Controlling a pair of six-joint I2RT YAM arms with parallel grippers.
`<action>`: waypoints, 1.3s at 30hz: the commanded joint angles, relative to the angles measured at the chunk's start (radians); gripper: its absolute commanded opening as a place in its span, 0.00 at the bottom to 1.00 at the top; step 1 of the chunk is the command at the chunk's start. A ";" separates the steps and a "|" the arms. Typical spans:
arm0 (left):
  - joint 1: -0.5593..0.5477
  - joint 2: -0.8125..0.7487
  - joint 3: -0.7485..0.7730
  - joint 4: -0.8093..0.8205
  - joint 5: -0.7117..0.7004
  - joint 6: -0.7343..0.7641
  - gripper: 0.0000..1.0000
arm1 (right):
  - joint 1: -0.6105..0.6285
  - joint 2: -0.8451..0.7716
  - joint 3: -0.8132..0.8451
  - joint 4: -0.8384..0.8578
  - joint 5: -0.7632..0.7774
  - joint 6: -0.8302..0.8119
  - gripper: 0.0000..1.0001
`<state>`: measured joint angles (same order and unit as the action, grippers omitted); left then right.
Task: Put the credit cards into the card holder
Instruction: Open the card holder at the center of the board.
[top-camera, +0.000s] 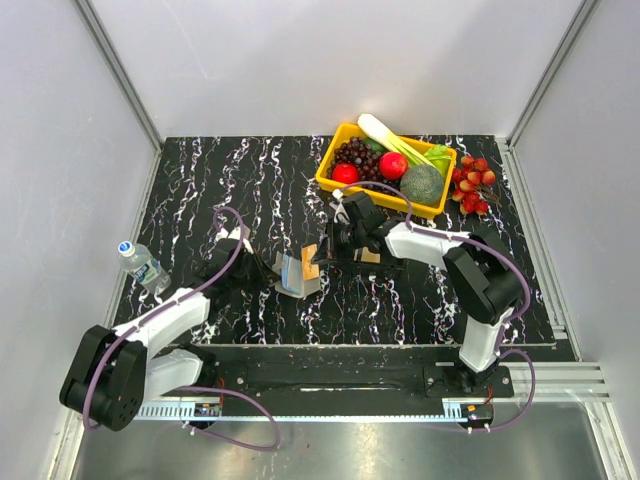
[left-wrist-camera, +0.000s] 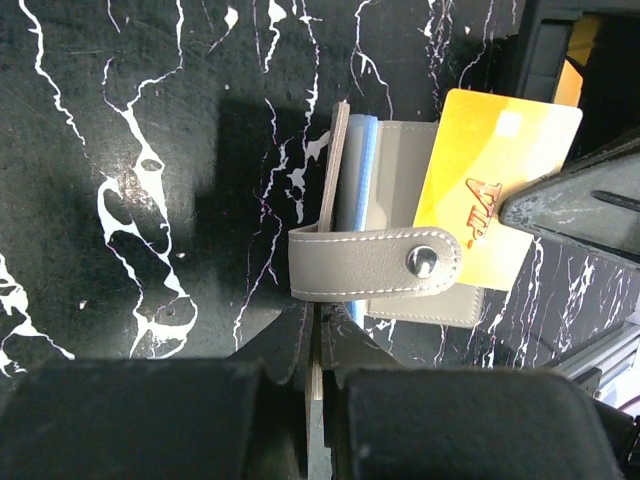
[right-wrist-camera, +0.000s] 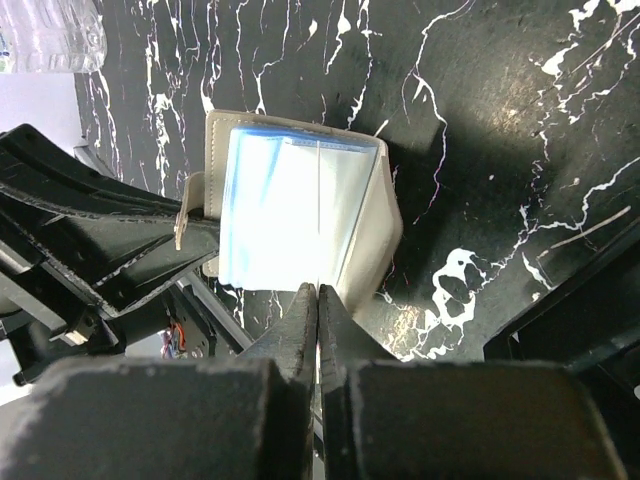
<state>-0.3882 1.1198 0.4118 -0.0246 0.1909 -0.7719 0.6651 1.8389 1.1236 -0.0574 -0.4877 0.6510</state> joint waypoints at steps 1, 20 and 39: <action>0.000 -0.043 0.058 -0.005 0.025 0.020 0.00 | 0.013 -0.075 0.030 0.022 0.046 0.015 0.00; 0.002 -0.048 0.047 0.014 0.033 0.005 0.00 | 0.088 -0.038 0.096 -0.012 0.149 0.065 0.00; 0.000 -0.037 0.022 0.011 0.009 -0.012 0.00 | 0.152 0.017 0.202 -0.239 0.367 -0.034 0.00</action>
<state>-0.3882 1.0946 0.4259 -0.0437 0.2054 -0.7681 0.7933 1.8824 1.2598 -0.2367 -0.2150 0.6701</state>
